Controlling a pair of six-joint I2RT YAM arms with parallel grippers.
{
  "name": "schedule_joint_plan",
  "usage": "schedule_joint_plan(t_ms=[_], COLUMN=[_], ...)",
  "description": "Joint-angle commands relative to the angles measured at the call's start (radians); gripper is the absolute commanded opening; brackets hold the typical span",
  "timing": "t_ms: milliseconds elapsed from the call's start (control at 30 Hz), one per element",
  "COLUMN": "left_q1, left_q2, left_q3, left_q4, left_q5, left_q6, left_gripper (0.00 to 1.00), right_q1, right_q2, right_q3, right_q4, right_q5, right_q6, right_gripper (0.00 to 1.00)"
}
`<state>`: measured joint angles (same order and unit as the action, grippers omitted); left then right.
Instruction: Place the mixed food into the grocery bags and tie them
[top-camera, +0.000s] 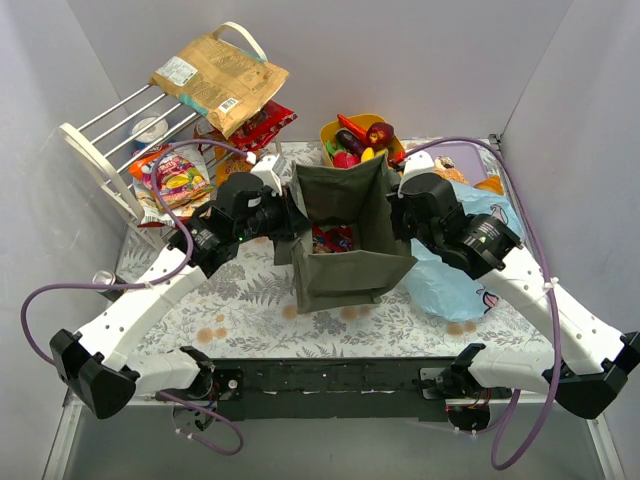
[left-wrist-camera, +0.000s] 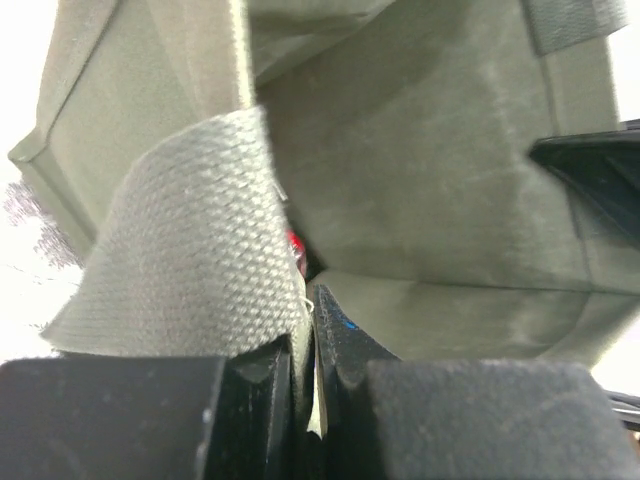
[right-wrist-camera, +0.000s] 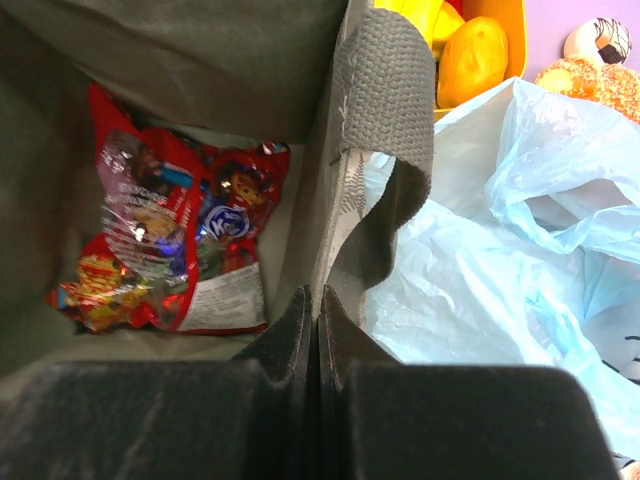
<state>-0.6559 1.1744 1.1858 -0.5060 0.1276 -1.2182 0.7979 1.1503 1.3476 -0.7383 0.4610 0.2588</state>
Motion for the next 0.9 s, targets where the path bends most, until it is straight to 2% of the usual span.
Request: schedule_joint_plan(t_ms=[0,167,200,233,267,333,367,433,533,600,633,667,700,733,767,800,867], left_q1=[0.001,0.004,0.004,0.004,0.004,0.004,0.004,0.004,0.006,0.036,0.146,0.233,0.318,0.434,0.458,0.475,0.534], left_q2=[-0.032,-0.024,-0.018,-0.013,-0.01,-0.001,0.001,0.007,0.042,0.091,0.147,0.174,0.201,0.233,0.302,0.344,0.445], left_q3=[0.137,0.055,0.054,0.058,0.066,0.116,0.141,0.201,0.346,0.496,0.553,0.602,0.691,0.737,0.791,0.914,1.003], left_q4=[-0.074,-0.072,-0.08,-0.088,-0.091,-0.112,-0.121,-0.141,-0.175,-0.213,-0.221,-0.229,-0.226,-0.23,-0.242,-0.268,-0.278], left_q5=[0.007,-0.013,-0.017,-0.04,-0.057,-0.092,-0.147,-0.207,-0.389,-0.489,-0.447,-0.348,-0.186,-0.14,-0.134,-0.138,-0.138], left_q6=[0.046,0.039,0.039,0.046,0.055,0.101,0.123,0.21,0.343,0.385,0.408,0.398,0.378,0.362,0.35,0.353,0.341], left_gripper=[0.0,0.0,0.06,0.18,0.44,0.62,0.82,0.97,0.98,0.98,0.98,0.98,0.98,0.98,0.98,0.98,0.98], right_q1=[0.0,-0.002,-0.002,-0.002,-0.002,-0.002,-0.002,-0.002,-0.002,-0.002,-0.002,-0.002,-0.002,0.0,-0.002,-0.002,-0.002], right_q2=[-0.037,-0.009,-0.001,0.008,0.009,0.012,0.012,0.006,0.002,0.0,0.0,0.0,0.003,0.003,0.006,0.006,0.006], right_q3=[0.048,0.001,-0.004,-0.013,-0.018,-0.025,-0.028,-0.031,-0.028,-0.03,-0.031,-0.033,-0.033,-0.031,-0.03,-0.03,-0.034], right_q4=[0.042,0.063,0.062,0.062,0.06,0.06,0.063,0.065,0.065,0.066,0.068,0.07,0.071,0.071,0.073,0.073,0.074], right_q5=[0.016,0.005,0.002,-0.004,-0.008,-0.016,-0.019,-0.022,-0.027,-0.027,-0.031,-0.033,-0.036,-0.044,-0.045,-0.048,-0.053], right_q6=[-0.007,-0.003,0.0,0.002,0.005,0.01,0.01,0.01,0.003,0.002,0.0,0.002,0.002,0.0,-0.003,-0.003,-0.003], right_gripper=[0.01,0.01,0.01,0.01,0.01,0.01,0.01,0.01,0.01,0.02,0.02,0.02,0.02,0.02,0.02,0.02,0.02])
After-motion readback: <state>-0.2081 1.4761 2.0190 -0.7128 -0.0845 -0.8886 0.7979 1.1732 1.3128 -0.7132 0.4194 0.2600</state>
